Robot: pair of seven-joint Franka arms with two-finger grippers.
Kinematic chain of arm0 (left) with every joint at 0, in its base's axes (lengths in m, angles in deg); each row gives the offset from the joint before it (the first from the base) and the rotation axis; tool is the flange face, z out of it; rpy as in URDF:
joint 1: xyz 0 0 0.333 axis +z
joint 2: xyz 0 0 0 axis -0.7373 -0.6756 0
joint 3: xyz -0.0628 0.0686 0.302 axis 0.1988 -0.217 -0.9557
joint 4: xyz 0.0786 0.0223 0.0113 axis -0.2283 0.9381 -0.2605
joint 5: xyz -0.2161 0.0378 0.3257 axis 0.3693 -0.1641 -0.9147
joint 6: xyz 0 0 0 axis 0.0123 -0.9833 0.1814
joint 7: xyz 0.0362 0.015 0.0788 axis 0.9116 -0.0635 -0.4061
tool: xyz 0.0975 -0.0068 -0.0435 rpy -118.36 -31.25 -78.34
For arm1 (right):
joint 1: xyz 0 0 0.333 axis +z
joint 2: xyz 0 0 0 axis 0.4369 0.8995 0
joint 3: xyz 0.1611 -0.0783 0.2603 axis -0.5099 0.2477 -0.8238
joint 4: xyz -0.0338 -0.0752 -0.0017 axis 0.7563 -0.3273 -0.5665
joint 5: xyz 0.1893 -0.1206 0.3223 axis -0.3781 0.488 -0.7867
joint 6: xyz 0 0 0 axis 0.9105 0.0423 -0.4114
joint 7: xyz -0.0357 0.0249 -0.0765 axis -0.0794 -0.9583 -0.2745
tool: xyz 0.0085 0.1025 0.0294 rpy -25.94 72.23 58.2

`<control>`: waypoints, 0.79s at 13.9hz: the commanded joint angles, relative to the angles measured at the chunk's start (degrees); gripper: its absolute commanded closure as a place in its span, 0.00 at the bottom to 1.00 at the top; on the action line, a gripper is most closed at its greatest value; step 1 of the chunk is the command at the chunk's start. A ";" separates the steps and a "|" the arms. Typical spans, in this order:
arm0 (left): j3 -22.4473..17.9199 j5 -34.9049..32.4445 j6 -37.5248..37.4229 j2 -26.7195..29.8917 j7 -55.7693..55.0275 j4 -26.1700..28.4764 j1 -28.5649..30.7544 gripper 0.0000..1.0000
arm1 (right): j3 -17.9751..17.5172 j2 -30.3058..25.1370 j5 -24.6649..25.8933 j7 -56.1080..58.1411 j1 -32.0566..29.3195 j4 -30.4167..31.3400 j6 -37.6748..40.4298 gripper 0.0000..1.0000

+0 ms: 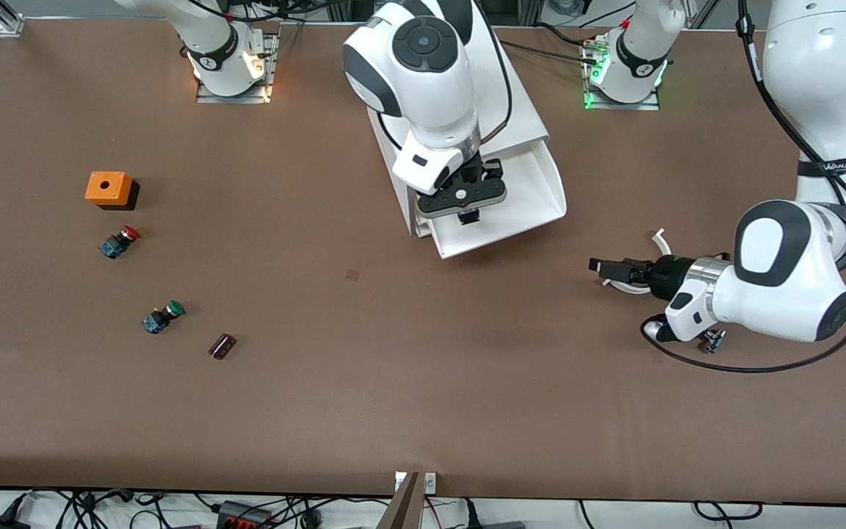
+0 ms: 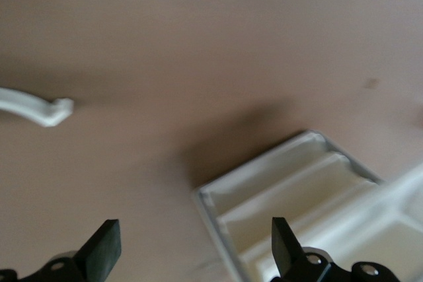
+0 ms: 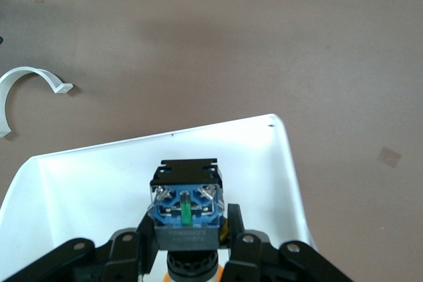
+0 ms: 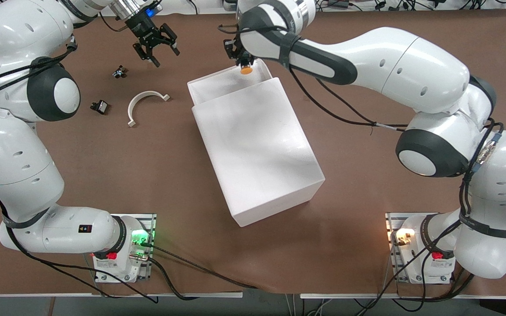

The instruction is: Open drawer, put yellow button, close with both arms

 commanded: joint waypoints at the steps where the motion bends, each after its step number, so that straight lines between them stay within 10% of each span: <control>1: 0.03 -9.78 1.04 -0.40 -4.36 -1.14 -0.48 0.00 | -0.70 2.91 -0.86 -3.44 0.84 -1.82 -2.28 1.00; 10: 0.39 -19.13 7.02 1.71 -13.52 -0.61 -0.48 0.00 | -1.23 5.20 -4.90 -4.68 0.93 -1.20 -0.80 1.00; 11: 0.39 -19.13 7.02 1.71 -13.52 -0.44 -0.48 0.00 | -1.14 5.29 -4.73 -4.68 1.01 -1.20 -0.80 0.87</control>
